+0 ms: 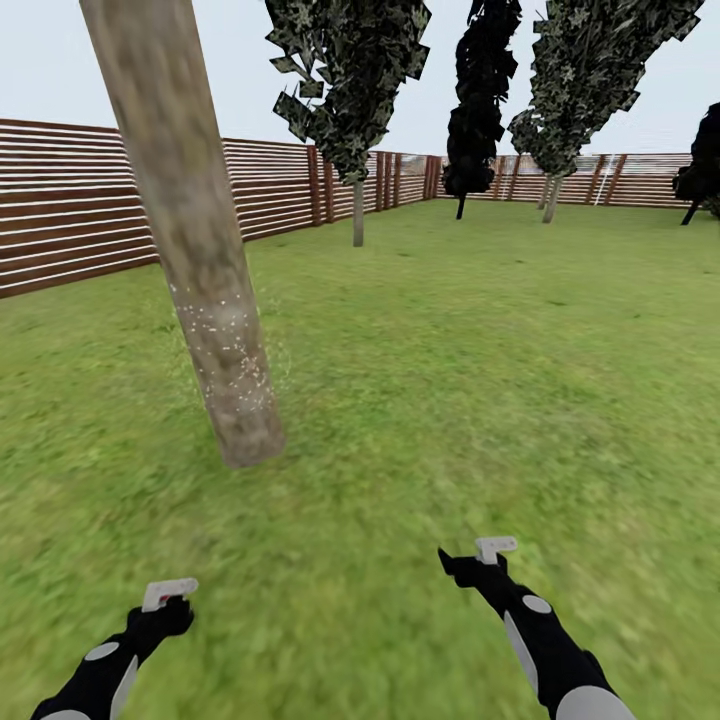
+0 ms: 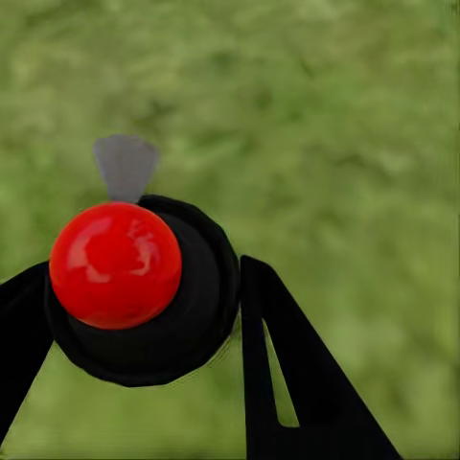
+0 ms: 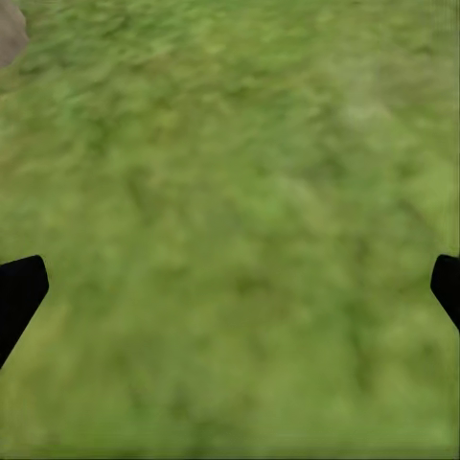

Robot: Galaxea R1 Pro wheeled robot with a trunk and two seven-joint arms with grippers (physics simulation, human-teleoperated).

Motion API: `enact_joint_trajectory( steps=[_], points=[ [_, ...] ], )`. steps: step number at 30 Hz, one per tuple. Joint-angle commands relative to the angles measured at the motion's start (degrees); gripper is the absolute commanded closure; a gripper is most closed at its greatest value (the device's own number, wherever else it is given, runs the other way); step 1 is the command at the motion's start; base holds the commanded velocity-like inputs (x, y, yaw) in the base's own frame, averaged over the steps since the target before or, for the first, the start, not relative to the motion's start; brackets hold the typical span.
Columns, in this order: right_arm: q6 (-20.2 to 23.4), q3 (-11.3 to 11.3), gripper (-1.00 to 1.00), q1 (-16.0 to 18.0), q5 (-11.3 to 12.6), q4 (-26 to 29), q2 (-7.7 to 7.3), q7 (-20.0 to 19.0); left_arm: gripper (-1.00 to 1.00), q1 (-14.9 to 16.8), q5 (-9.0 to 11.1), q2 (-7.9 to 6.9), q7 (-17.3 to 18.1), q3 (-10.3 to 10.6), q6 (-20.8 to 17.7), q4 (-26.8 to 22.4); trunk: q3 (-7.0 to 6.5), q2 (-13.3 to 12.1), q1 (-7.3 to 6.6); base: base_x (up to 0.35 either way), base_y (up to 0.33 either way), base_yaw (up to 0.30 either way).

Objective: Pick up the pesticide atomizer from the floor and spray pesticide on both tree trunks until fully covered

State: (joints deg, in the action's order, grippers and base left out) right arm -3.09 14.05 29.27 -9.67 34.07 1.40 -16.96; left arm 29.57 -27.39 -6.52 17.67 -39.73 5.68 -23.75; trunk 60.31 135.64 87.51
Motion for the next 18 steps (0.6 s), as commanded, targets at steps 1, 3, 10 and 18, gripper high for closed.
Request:
enact_joint_trajectory(
  steps=[1,3,10,18],
  points=[
    [-0.09,0.01,-1.00,0.00,0.00,-0.44,0.00,0.00,1.00,-0.02,0.20,-0.09,-0.07,0.01,-0.09,-0.20,-0.19,-0.42,-0.23,0.000,0.000,-0.002],
    [-4.74,0.01,-1.00,0.00,-0.08,-3.09,0.01,-0.01,1.00,-0.74,0.30,-0.47,-2.38,0.03,-0.24,-0.39,-0.54,-1.22,-0.66,0.000,0.000,-0.001],
    [-8.94,-0.07,-1.00,0.00,-0.09,-9.54,0.08,-0.02,1.00,-4.34,0.63,-0.14,-6.91,0.05,-0.21,0.53,-1.80,-4.03,-2.20,0.000,0.000,0.000],
    [-19.23,-0.08,-1.00,0.00,-0.09,-16.85,0.43,-0.01,1.00,-6.61,3.92,-0.51,-8.33,-0.86,0.47,2.36,-3.24,-7.24,-3.96,0.000,0.000,0.000]
  ],
)
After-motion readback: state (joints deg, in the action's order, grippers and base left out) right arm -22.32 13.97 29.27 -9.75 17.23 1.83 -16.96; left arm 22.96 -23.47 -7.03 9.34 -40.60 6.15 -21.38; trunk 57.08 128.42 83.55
